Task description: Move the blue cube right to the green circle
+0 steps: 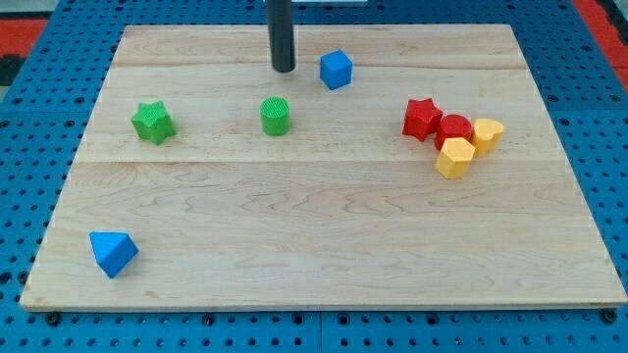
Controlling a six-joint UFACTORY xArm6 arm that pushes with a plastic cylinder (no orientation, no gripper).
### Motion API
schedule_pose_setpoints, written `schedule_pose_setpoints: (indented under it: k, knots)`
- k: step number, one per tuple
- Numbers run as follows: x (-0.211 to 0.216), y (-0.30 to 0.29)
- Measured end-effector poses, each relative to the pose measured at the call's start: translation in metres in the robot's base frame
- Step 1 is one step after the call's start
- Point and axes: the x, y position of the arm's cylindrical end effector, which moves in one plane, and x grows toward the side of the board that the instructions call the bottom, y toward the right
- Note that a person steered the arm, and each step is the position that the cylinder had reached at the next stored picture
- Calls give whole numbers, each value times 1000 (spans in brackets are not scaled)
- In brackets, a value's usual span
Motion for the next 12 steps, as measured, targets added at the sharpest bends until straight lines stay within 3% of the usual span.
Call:
schedule_pose_setpoints:
  k: [1, 2, 3, 4, 5, 6, 7, 10, 11, 12]
  knots:
    - [-5, 51]
    - [24, 82]
    - [67, 40]
    - [28, 76]
    - [-12, 76]
    - [16, 127]
    - [59, 135]
    - [111, 14]
    - [168, 39]
    - [214, -65]
